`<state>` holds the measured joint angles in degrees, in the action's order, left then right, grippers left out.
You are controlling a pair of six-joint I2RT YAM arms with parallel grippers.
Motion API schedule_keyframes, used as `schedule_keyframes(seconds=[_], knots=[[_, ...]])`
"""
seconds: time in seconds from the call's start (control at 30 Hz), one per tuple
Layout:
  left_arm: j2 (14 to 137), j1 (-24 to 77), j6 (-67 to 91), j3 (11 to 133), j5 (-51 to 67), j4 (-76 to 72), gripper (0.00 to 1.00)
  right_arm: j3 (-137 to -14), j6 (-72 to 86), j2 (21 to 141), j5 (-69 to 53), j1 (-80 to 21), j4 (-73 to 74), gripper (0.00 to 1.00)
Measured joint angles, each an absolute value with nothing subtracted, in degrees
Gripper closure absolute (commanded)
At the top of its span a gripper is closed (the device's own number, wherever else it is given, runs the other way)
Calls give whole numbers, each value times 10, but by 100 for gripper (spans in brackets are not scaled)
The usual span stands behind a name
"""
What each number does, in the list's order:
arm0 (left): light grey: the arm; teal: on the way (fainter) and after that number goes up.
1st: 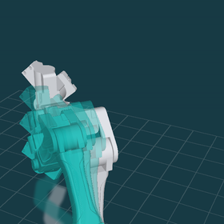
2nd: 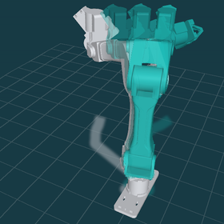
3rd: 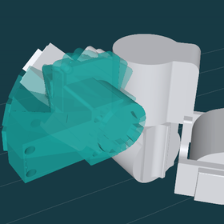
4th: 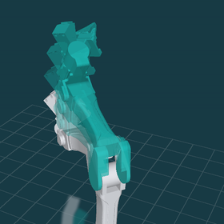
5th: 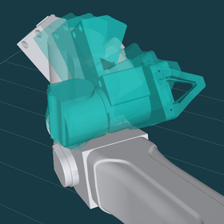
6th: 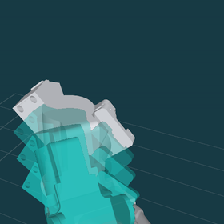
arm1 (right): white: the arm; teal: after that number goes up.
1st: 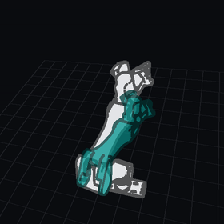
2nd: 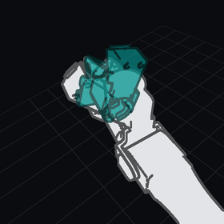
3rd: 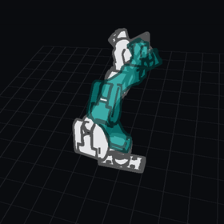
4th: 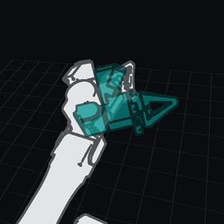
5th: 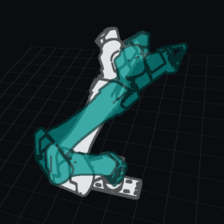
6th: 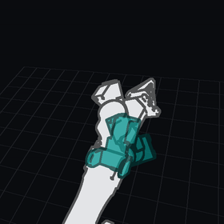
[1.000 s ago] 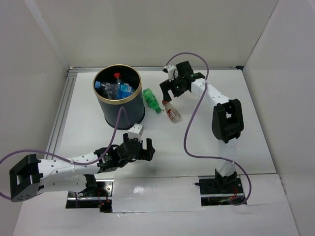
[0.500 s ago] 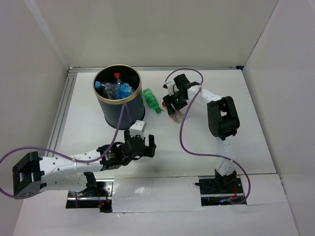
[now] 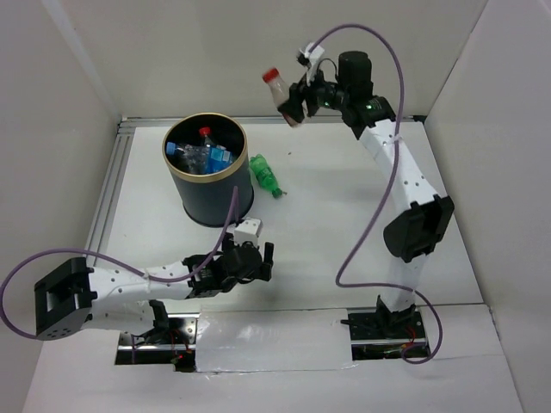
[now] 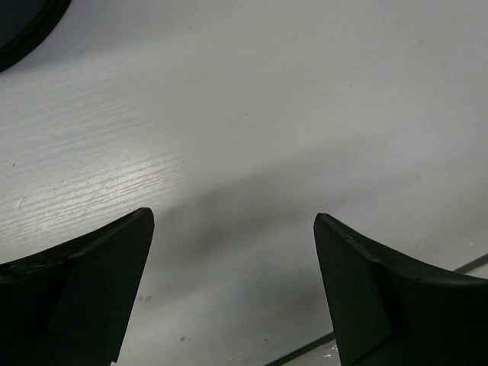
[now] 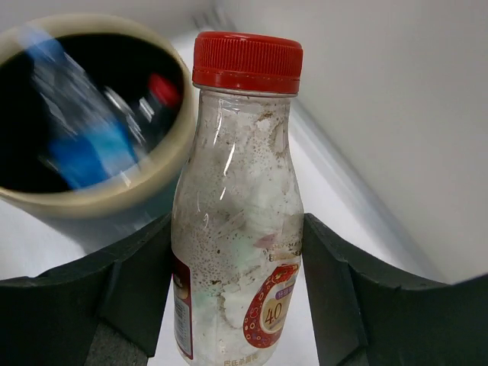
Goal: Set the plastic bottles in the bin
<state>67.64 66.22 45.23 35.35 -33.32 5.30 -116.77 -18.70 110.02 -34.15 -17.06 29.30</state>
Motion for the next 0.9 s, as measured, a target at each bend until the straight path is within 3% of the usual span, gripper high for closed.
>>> schedule_keyframes(seconds=[0.13, 0.23, 0.3, 0.33, 0.37, 0.4, 0.43, 0.53, 0.57, 0.77, 0.9], knots=[[698, 666, 451, 349, -331, 55, 2, -1244, -166, 1075, -395, -237, 206, 88], [699, 668, 449, 349, -331, 54, 2, -1342, -146, 1127, -422, -291, 180, 84], [699, 668, 447, 349, -331, 53, 0, -1388, -128, 1173, -428, -317, 166, 73], [699, 668, 447, 349, -331, 53, 0, -1399, -118, 1194, -427, -326, 158, 62], [699, 668, 446, 349, -331, 53, 0, -1402, -110, 1212, -426, -331, 155, 62], [699, 668, 442, 349, -332, 53, 0, -1402, -101, 1231, -422, -335, 154, 43], [699, 669, 438, 349, -332, 52, 0, -1402, -93, 1250, -418, -337, 155, 31], [699, 669, 429, 349, -333, 48, 0, -1402, -71, 1293, -404, -339, 159, 8], [699, 669, 421, 350, -334, 48, 0, -1402, -64, 1302, -399, -339, 160, 5], [730, 669, 403, 397, -342, 50, 4, -1402, -49, 1295, -340, -326, 170, 5], [722, 671, 423, 401, -343, 57, 22, -1369, -52, 1247, -280, -287, 187, 33]])
